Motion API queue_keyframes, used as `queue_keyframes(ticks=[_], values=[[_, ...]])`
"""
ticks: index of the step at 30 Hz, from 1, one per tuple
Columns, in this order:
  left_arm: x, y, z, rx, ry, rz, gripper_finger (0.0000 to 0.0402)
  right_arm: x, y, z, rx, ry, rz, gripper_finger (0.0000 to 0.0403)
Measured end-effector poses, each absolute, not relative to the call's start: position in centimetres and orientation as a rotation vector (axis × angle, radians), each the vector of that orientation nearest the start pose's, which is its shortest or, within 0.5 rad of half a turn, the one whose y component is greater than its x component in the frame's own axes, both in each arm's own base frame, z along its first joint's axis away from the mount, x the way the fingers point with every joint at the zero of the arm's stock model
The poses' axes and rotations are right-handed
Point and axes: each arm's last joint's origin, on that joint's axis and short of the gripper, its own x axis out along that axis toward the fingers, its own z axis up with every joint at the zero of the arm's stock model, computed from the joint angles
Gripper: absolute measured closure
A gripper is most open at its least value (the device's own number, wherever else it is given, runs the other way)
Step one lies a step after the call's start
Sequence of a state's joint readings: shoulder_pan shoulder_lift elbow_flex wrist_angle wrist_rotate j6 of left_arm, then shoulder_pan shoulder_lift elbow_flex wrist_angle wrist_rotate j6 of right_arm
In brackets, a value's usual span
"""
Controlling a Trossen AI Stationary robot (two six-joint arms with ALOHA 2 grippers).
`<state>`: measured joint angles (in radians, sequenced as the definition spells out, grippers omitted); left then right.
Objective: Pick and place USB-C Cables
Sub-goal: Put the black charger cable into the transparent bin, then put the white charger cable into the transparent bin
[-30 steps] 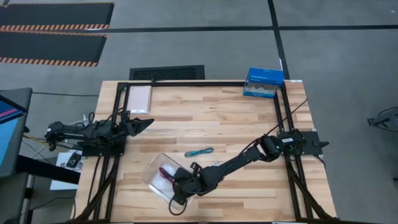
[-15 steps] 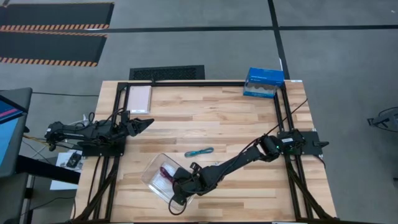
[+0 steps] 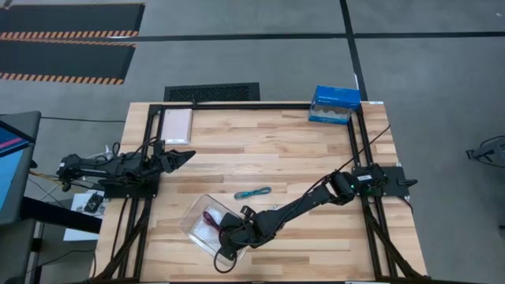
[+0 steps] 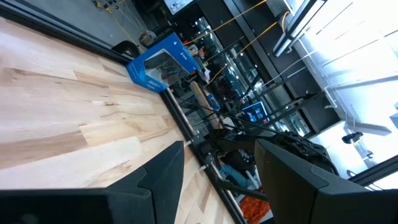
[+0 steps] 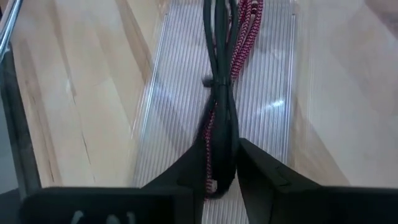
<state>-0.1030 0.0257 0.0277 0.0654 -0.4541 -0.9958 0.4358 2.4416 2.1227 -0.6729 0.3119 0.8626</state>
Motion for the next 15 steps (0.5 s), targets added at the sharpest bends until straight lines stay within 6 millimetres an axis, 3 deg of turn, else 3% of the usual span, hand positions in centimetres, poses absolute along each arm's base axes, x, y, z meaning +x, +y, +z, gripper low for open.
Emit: queue_keyframes(ticks=[10, 15], values=[[9.5, 0.3, 17.7, -1.003, -0.235, 0.290, 0.0216, 48.4, 21.2, 17.6, 0.412, 0.865, -0.256, 0.0231], [9.5, 0.3, 17.7, -1.003, -0.235, 0.290, 0.0216, 48.1, 20.9, 20.1, 0.371, 0.824, -0.210, 0.0214]])
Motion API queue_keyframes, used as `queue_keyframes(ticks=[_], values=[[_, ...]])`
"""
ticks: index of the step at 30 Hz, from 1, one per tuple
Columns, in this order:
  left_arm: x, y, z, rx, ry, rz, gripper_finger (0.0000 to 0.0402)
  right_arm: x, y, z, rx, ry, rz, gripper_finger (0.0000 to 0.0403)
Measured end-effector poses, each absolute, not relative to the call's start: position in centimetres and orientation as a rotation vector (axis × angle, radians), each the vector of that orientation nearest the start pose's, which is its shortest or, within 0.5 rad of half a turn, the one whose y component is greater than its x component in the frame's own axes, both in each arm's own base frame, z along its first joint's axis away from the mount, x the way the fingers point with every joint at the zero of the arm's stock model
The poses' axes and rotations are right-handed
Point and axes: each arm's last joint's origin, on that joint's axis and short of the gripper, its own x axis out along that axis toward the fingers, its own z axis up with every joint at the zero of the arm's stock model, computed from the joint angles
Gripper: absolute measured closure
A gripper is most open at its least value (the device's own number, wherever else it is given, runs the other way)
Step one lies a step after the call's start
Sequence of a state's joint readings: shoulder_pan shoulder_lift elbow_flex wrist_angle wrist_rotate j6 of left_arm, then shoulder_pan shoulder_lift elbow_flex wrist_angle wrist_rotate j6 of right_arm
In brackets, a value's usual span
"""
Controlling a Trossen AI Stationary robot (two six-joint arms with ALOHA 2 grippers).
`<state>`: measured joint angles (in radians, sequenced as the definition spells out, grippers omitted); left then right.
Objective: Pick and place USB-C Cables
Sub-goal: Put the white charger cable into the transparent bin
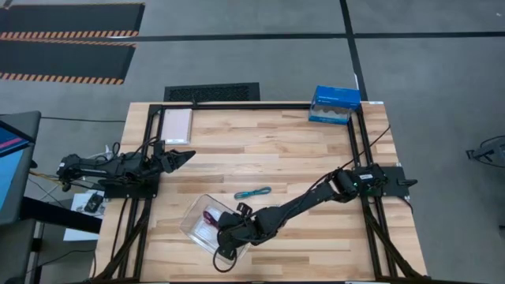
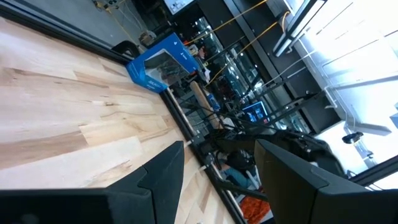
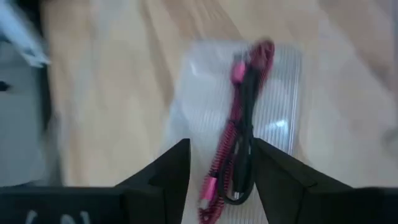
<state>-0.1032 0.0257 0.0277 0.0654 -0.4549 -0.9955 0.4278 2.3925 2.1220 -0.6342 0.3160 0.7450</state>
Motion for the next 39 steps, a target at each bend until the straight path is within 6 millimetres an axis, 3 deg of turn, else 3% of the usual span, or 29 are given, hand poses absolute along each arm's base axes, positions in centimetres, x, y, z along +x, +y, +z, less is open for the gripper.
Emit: queue_keyframes(ticks=[5, 9, 17, 22, 26, 30, 36, 39], values=[[9.5, 0.3, 17.7, -1.003, -0.233, 0.286, 0.0216, 47.0, 20.5, 24.4, 0.314, 0.768, -0.144, 0.0218], [9.5, 0.3, 17.7, -1.003, -0.233, 0.285, 0.0216, 44.7, 19.7, 29.3, 0.250, 0.742, -0.099, 0.0225], [9.5, 0.3, 17.6, -0.993, -0.224, 0.290, 0.0216, 37.1, 16.9, 39.1, 0.160, 0.698, -0.145, 0.0234], [9.5, 0.3, 17.6, -0.993, -0.223, 0.290, 0.0216, 31.2, 15.1, 43.3, 0.091, 0.696, -0.218, 0.0235], [9.5, 0.3, 17.5, -0.991, -0.216, 0.294, 0.0217, 27.5, 15.0, 44.3, 0.054, 0.775, -0.208, 0.0235], [9.6, 0.3, 17.3, -0.985, -0.197, 0.304, 0.0216, 25.0, 15.8, 43.6, -0.028, 0.899, -0.211, 0.0235], [9.6, 0.3, 17.3, -0.985, -0.196, 0.304, 0.0216, 24.2, 19.1, 41.3, -0.196, 0.945, -0.122, 0.0235], [9.6, 0.3, 17.3, -0.985, -0.196, 0.304, 0.0216, 23.9, 19.9, 39.2, -0.272, 1.002, -0.110, 0.0235]])
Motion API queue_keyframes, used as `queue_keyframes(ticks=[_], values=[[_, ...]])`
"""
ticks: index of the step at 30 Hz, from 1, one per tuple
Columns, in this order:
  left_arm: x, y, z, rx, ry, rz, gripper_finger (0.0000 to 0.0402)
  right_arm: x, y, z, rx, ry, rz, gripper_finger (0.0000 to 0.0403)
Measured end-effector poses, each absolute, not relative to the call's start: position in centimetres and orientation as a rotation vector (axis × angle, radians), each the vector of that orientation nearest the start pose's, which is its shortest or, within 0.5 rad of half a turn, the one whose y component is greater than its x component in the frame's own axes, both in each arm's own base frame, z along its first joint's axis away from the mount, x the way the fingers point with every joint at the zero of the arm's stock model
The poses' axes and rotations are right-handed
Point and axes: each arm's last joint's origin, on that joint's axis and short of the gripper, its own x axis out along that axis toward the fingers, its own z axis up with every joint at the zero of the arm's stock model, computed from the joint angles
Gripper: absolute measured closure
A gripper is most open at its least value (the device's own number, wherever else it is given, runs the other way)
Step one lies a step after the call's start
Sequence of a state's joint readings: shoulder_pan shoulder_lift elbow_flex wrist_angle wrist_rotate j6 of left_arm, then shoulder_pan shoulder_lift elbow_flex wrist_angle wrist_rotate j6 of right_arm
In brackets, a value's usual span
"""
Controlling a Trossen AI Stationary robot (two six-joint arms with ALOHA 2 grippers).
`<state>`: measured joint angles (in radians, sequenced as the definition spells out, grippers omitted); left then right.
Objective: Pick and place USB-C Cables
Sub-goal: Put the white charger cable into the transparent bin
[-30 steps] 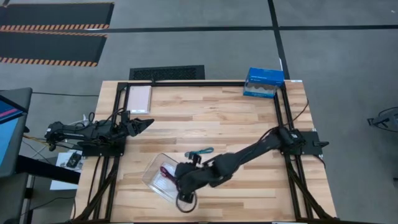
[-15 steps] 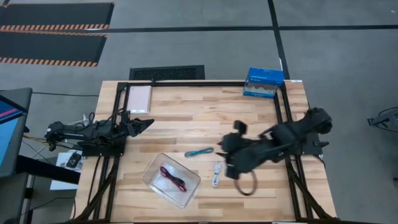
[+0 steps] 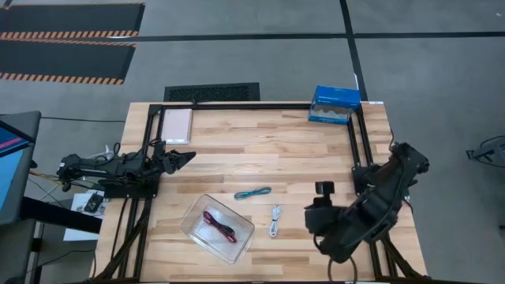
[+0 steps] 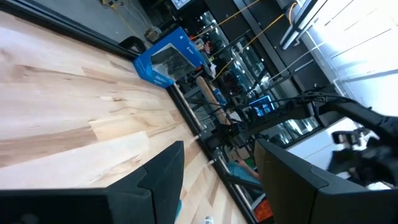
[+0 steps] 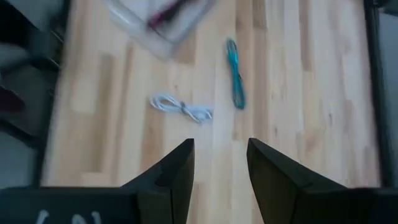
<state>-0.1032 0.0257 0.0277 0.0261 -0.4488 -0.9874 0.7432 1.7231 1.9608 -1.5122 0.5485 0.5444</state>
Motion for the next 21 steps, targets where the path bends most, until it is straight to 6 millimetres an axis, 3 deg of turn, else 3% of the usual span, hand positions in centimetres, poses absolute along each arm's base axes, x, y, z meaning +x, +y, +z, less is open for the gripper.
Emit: queue_keyframes(ticks=[10, 21], values=[[9.6, 0.3, 17.3, -0.985, -0.194, 0.303, 0.0216, 24.6, 21.0, 32.3, -0.251, 1.078, -0.201, 0.0235], [9.6, 0.3, 17.3, -0.985, -0.192, 0.300, 0.0216, 25.8, 20.8, 25.7, -0.136, 1.140, -0.144, 0.0235]])
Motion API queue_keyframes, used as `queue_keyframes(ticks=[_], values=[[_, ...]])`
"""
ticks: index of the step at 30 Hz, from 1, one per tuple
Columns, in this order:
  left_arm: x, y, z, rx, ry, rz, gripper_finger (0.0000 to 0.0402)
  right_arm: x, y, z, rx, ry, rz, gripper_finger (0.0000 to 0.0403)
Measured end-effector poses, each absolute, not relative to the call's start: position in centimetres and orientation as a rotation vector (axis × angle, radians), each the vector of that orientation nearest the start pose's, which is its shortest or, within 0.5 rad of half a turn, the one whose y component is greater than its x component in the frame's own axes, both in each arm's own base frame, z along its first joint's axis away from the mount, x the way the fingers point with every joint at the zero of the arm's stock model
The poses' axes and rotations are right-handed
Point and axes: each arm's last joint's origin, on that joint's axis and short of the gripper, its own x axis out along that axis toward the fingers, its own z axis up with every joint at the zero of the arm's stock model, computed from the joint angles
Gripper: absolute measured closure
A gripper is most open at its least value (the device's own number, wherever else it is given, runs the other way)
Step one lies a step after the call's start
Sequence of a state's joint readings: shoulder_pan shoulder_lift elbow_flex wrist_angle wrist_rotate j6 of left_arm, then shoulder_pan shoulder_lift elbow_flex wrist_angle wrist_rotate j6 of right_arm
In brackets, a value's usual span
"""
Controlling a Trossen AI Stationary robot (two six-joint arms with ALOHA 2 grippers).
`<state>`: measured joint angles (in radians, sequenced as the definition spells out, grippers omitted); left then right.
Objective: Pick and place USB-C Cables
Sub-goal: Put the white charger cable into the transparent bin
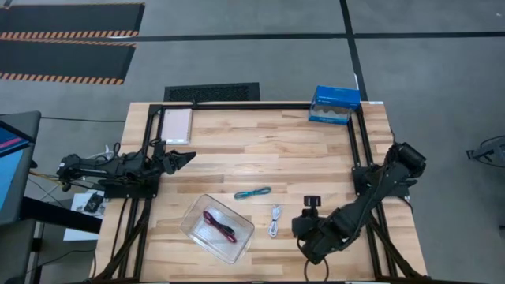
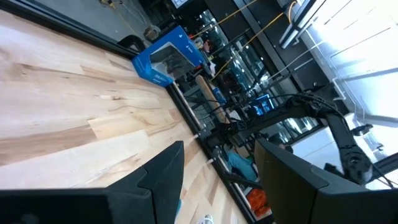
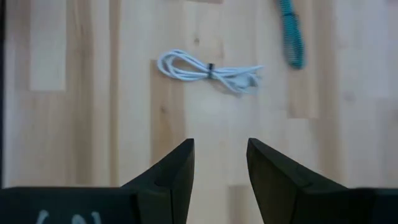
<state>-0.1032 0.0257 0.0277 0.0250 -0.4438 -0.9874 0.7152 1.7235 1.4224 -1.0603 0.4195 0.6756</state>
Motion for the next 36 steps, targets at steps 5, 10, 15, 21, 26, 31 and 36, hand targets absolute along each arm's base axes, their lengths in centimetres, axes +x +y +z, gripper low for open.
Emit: queue_keyframes(ticks=[5, 10, 15, 21, 26, 31, 36], values=[[9.6, 0.3, 17.3, -0.971, -0.189, 0.300, 0.0216, 26.8, 20.0, 23.4, -0.076, 1.149, -0.094, 0.0230], [9.6, 0.3, 17.3, -0.967, -0.189, 0.301, 0.0216, 27.6, 19.3, 22.0, -0.197, 1.116, 0.015, 0.0211], [9.6, 0.3, 17.3, -0.959, -0.187, 0.301, 0.0216, 29.3, 18.3, 22.3, -0.248, 1.041, 0.070, 0.0194], [9.6, 0.3, 17.3, -0.935, -0.183, 0.303, 0.0216, 31.2, 17.0, 22.7, -0.330, 0.974, 0.246, 0.0189], [9.6, 0.3, 17.3, -0.935, -0.183, 0.303, 0.0216, 32.2, 16.0, 22.9, -0.476, 0.919, 0.389, 0.0195], [9.6, 0.3, 17.3, -0.935, -0.183, 0.303, 0.0216, 32.5, 15.4, 22.9, -0.598, 0.888, 0.533, 0.0200], [9.6, 0.3, 17.3, -0.927, -0.182, 0.304, 0.0216, 33.0, 14.9, 22.4, -0.589, 0.896, 0.558, 0.0203]])
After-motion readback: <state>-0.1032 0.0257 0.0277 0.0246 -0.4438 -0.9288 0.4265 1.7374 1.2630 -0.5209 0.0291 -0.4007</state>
